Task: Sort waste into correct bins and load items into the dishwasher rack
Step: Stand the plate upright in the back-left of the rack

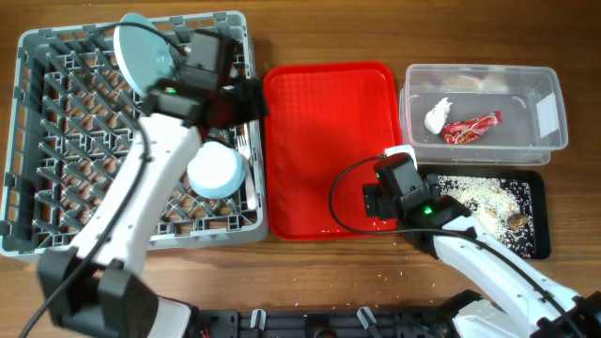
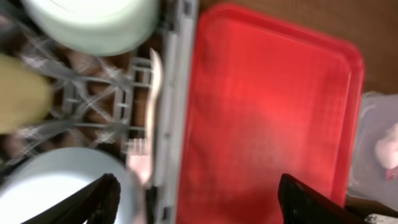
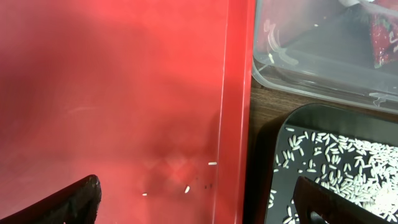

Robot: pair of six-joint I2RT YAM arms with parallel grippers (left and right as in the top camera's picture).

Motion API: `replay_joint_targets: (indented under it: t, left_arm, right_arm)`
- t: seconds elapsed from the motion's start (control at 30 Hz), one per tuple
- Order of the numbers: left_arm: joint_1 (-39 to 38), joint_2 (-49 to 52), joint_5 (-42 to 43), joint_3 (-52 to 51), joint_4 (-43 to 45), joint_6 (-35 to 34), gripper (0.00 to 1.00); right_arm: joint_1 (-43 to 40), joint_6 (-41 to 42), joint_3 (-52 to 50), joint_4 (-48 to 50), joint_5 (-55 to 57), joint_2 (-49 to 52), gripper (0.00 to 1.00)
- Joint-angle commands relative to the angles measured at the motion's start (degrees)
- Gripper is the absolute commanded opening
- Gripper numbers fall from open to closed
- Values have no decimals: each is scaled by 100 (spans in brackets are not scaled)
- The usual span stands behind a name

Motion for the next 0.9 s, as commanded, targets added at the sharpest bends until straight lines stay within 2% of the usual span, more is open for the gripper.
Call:
replay_joint_targets:
  t: [0.0, 0.13, 0.2, 0.27, 0.3, 0.37, 0.4, 0.43, 0.87]
  left_arm:
    - [-352, 605, 83, -450, 461, -153, 79]
    - [-455, 1248, -131, -455, 577, -149, 75]
    - [-455, 1311, -129, -455, 459, -146, 58]
    - [-455, 1303, -219, -455, 192, 85, 25]
    - [-450, 1303, -444, -455, 31, 160, 20]
    - [-450, 1303, -946, -455, -310, 166, 19]
    - [-455, 1303, -946, -455, -363, 181, 14]
    - [-455, 1303, -944, -455, -407, 181, 4]
    - [-455, 1303, -946, -455, -1130, 181, 12]
  right_arm:
    - [2, 33, 50, 11, 4, 0, 100]
    - [2, 35, 50, 11, 4, 0, 100]
    - [2, 35, 50, 11, 4, 0, 100]
    - [2, 33, 50, 11, 4, 0, 100]
    - [2, 35, 50, 11, 4, 0, 100]
    - [2, 33, 50, 11, 4, 0, 100]
    - [2, 35, 50, 11, 4, 0, 100]
    - [2, 35, 50, 11, 4, 0, 100]
    - [2, 33, 50, 9, 4, 0, 100]
